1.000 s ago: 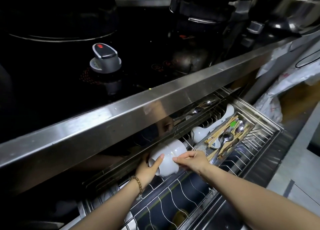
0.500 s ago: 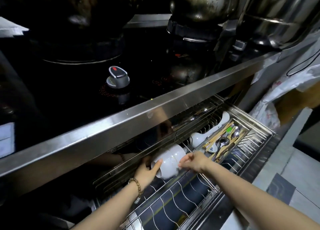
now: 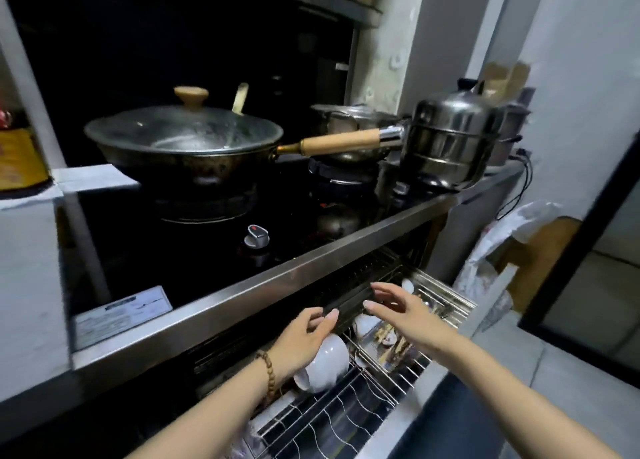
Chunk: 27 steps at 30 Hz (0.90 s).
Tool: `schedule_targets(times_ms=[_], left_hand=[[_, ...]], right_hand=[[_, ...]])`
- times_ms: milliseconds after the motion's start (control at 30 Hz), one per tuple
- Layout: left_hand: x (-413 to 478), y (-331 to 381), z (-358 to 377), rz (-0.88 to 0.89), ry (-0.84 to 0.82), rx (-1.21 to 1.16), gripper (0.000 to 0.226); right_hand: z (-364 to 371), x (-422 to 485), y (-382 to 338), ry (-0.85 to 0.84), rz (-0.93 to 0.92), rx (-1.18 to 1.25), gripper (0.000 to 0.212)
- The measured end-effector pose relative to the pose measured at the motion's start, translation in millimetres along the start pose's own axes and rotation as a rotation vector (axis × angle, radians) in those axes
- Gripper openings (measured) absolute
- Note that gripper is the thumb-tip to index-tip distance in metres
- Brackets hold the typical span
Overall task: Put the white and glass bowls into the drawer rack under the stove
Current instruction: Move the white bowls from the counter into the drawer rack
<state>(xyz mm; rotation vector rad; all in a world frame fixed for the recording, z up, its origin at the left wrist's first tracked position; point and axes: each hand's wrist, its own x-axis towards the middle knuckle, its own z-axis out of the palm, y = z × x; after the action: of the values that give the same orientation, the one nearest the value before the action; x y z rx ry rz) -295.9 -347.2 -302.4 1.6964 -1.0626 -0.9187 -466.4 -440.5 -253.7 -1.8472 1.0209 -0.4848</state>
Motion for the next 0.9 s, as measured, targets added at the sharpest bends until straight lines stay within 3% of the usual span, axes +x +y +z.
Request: schedule_targets(times_ms=[167,267,367,467,700,900], left_hand=[[-43.2,86.6,-40.8,0.309,0.081,0.045,0.048],[-76.7,130.1,-81.9,0.473,0.166,0.105,0.067],[-111.1,158.1,-133.2,0.602,0.305,0.285,0.084],[-147.1,173.8,-190.5,0.694,0.489,0.517,0.087],[-220.9,178.2,-302.1,0.576,0.800,0.874,0.090],[-260.1,153.7,-370.3,0.373,0.900,0.960,0.082]], right_hand=[[-17.8,-34.9,-75.0,0.140,-0.249,-0.148,0.058],[-15.1,-51.5,-125.0,0.174,-0.416,-0.217,0.063],[0.0,-60.6,-173.9,0.153,-0.567,-0.243,0.066],[28.1,-64.4,-220.0,0.107,-0.676,-0.257,0.068],[103.6,-65.4,-310.1,-0.038,-0.852,-0.228,0.066],[170.4,-63.9,-367.3,-0.149,-0.921,-0.225,0.067]])
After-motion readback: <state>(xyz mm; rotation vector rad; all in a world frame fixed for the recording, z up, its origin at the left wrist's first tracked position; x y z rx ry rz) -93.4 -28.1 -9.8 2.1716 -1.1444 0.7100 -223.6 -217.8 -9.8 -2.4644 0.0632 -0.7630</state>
